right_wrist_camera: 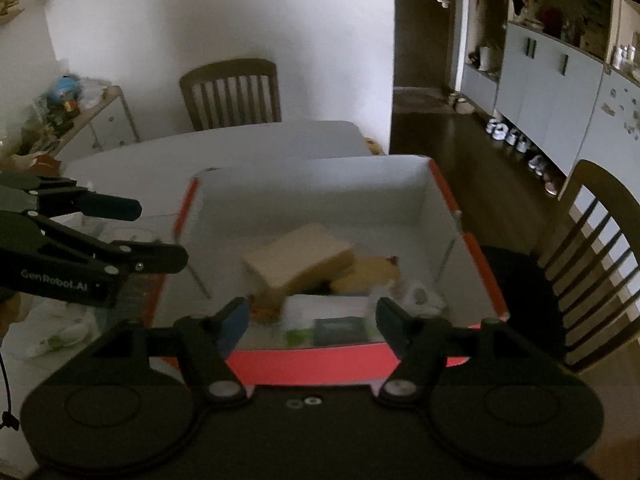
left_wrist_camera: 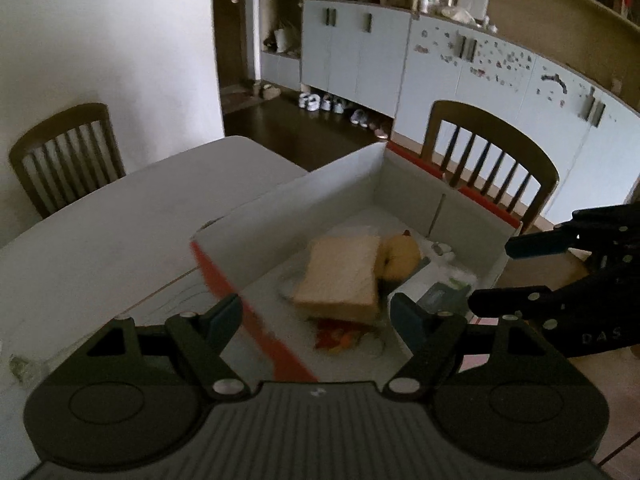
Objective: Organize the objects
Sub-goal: 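Move both tools back toward the cotton swabs and tube on the table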
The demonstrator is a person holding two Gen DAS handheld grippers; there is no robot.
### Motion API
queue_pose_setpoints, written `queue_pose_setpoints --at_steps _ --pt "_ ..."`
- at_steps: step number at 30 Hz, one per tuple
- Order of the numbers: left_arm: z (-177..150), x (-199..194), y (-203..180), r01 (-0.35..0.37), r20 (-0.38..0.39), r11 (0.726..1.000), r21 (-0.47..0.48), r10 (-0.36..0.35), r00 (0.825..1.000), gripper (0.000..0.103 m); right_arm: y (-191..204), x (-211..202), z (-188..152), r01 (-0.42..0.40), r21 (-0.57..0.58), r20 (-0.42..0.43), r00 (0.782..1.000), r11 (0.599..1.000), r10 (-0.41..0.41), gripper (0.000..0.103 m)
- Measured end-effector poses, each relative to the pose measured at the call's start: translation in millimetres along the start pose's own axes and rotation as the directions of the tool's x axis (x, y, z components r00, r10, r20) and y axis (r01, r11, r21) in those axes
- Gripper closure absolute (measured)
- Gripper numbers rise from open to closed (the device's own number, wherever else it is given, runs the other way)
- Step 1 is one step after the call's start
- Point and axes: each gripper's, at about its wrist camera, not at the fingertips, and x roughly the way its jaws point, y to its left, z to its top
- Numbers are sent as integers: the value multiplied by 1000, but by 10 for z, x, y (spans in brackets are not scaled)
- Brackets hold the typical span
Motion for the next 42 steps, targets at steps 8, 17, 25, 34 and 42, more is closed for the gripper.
queue_pose_setpoints --at_steps 8,17,25,34,42 --pt "-351 -418 467 -28 27 997 -68 30 999 18 577 -22 -81 -48 1 0 999 999 48 21" --pt "-781 -680 1114 -73 -11 985 -153 72 997 18 1185 60 -170 -73 -22 -25 997 997 72 12" --pt "-1115 -882 1681 -119 -16 969 -217 119 993 14 1606 172 -257 -80 -24 -65 995 996 78 10" --pt "-1497 -853 2158 -154 -59 955 -252 144 988 0 2165 375 -319 -88 -57 -113 990 994 81 10" --pt "-1783 -568 2380 -196 -127 950 -243 169 977 0 2497 660 -414 -71 -71 -175 983 995 58 10"
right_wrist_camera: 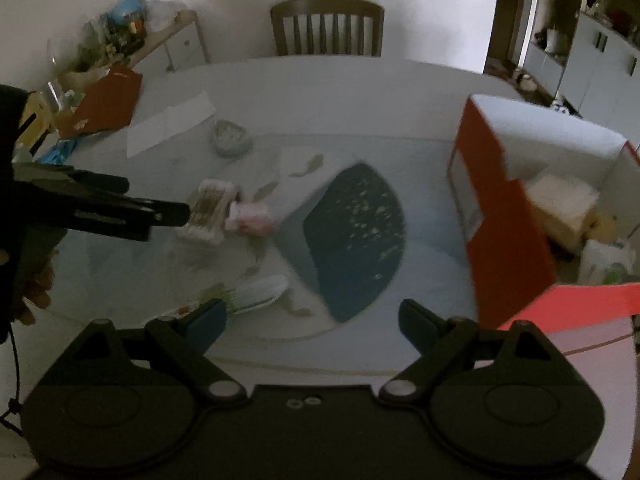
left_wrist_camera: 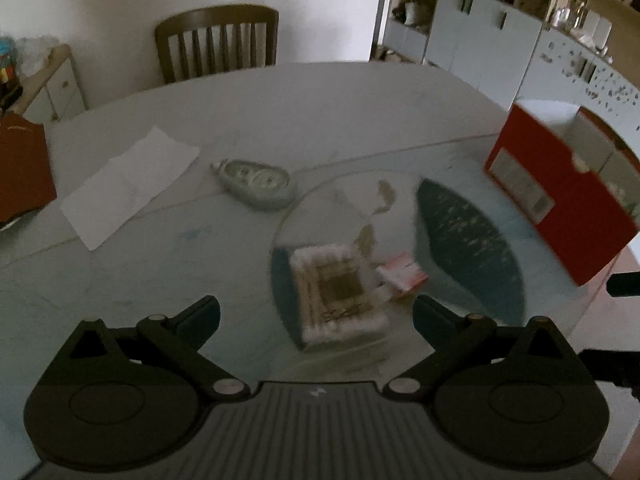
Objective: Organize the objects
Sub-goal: 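Move both tools back toward the cotton swabs and tube on the table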
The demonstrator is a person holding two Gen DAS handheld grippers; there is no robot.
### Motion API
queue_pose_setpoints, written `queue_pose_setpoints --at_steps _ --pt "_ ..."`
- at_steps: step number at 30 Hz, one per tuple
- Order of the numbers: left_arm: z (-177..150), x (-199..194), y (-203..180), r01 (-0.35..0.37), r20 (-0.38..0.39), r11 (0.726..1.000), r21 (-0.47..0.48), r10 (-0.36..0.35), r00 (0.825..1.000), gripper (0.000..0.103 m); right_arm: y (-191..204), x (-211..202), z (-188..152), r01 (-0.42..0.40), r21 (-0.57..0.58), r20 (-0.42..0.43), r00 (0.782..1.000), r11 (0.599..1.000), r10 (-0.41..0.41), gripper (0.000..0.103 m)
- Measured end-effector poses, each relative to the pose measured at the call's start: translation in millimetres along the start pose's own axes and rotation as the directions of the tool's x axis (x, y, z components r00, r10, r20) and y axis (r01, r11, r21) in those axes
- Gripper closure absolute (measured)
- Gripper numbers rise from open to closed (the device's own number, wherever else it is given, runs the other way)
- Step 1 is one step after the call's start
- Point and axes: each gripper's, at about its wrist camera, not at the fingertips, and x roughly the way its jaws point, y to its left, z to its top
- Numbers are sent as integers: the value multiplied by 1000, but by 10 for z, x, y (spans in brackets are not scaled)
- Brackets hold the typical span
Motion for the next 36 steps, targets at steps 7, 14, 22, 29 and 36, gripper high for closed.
queue_pose_setpoints --at_steps 7,14,22,29,36 --pt "-3 260 -9 -3 -25 1000 24 3 1000 0 154 299 65 14 64 -61 998 998 -10 10" --pt "41 474 -14 -35 -49 999 28 36 998 0 313 477 122 0 64 -101 995 998 6 10" --pt "107 583 21 -41 -50 999 -2 40 998 0 495 699 141 -8 39 -139 990 999 13 10" --pt "131 647 57 -31 -59 999 -10 30 998 0 603 817 79 -9 0 -169 986 1000 9 10" --pt "62 600 176 -9 -58 1000 -13 8 998 0 526 762 28 -28 -6 -184 983 1000 27 10"
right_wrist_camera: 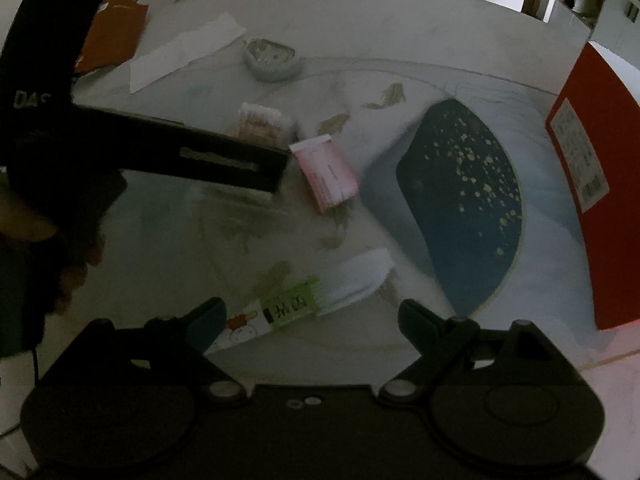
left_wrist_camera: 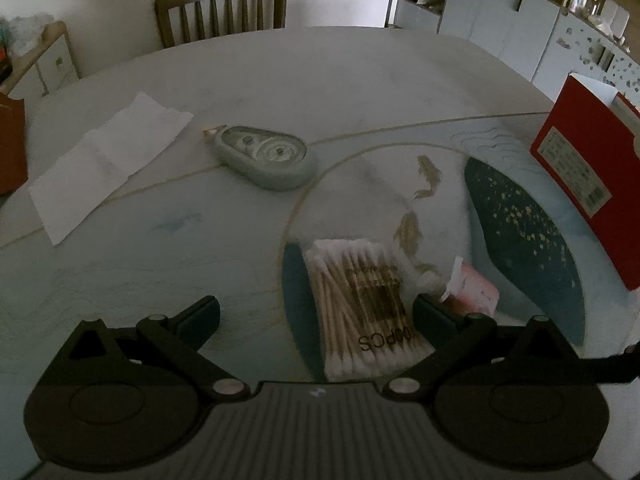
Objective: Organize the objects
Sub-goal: 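Move both tools back toward the cotton swabs and tube on the table, then grasp the cotton swab pack with the left tool while the right tool grasps the white-green tube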
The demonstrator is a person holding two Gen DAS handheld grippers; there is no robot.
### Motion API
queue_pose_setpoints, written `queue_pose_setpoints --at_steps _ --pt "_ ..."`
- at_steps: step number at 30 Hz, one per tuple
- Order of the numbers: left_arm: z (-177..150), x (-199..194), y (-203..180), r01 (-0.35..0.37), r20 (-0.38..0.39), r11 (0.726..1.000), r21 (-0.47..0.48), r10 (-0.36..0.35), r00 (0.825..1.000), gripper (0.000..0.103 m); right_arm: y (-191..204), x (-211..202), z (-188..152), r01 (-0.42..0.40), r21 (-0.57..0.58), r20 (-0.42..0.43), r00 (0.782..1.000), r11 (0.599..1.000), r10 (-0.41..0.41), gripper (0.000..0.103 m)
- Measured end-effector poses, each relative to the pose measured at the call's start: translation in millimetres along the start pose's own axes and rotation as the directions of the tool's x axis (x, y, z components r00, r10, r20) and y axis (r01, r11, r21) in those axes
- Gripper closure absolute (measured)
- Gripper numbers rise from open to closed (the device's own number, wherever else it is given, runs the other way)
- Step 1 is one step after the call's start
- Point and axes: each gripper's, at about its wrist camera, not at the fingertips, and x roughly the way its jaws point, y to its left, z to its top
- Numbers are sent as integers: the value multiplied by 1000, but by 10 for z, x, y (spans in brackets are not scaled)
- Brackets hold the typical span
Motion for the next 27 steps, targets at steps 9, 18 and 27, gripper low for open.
queue_pose_setpoints --at_steps 9,18,27 --pt "-169 -123 293 3 6 1000 -10 -3 1000 0 -161 -62 -148 50 -29 -21 998 998 -51 24" --pt "-204 -100 151 10 13 997 83 -11 1000 0 -109 -101 -196 78 -81 3 997 994 -78 44" --pt "-235 -127 92 -13 45 994 104 8 999 24 -130 -130 -200 81 -69 54 996 994 -77 86"
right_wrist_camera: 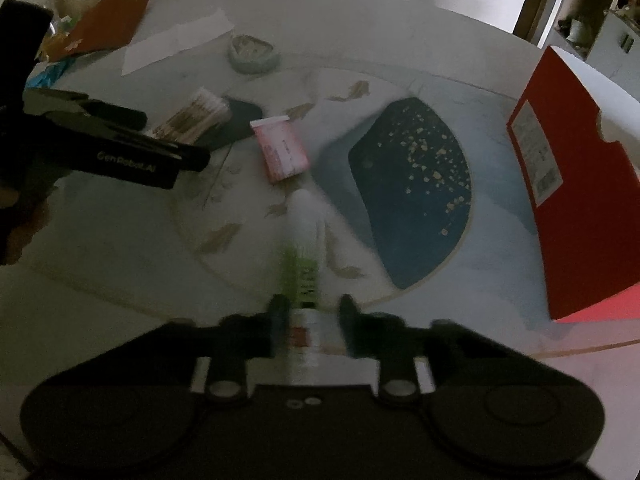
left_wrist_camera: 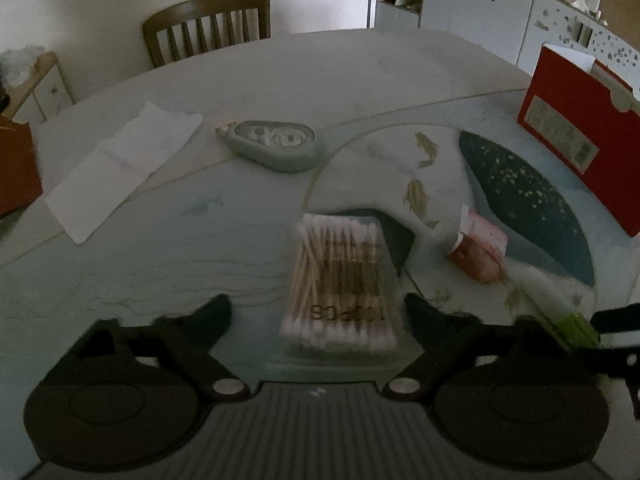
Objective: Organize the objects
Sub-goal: 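Grasp the cotton swab pack with the left tool while the right tool grasps the white-green tube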
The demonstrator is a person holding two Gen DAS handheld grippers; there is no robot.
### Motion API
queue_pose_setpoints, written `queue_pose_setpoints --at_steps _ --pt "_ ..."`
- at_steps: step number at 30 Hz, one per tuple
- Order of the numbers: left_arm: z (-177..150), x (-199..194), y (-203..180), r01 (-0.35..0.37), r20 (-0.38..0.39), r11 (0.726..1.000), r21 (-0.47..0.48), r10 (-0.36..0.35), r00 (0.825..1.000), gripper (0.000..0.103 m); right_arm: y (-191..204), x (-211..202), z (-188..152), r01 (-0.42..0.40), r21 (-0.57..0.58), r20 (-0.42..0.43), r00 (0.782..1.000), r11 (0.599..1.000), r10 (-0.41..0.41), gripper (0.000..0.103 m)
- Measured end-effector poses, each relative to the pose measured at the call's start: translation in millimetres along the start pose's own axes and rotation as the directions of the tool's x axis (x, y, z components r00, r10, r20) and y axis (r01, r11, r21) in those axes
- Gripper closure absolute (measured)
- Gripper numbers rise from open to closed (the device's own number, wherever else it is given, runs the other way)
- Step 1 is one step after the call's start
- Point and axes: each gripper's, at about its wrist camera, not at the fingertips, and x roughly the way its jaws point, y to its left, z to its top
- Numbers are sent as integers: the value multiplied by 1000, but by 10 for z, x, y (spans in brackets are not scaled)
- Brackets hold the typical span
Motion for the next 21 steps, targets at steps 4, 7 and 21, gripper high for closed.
queue_pose_setpoints --at_steps 4,7,21 --pt "16 -65 -24 6 3 1000 4 -6 1000 56 -42 -5 -6 -19 15 5 1000 1000 19 87" --pt "-7 -111 -4 25 -3 999 -22 -25 1000 62 -86 -53 -13 -34 27 23 999 999 33 87" --pt "-92 -540 -169 62 4 990 -130 -62 998 63 -526 -510 -79 -114 123 143 985 986 96 87"
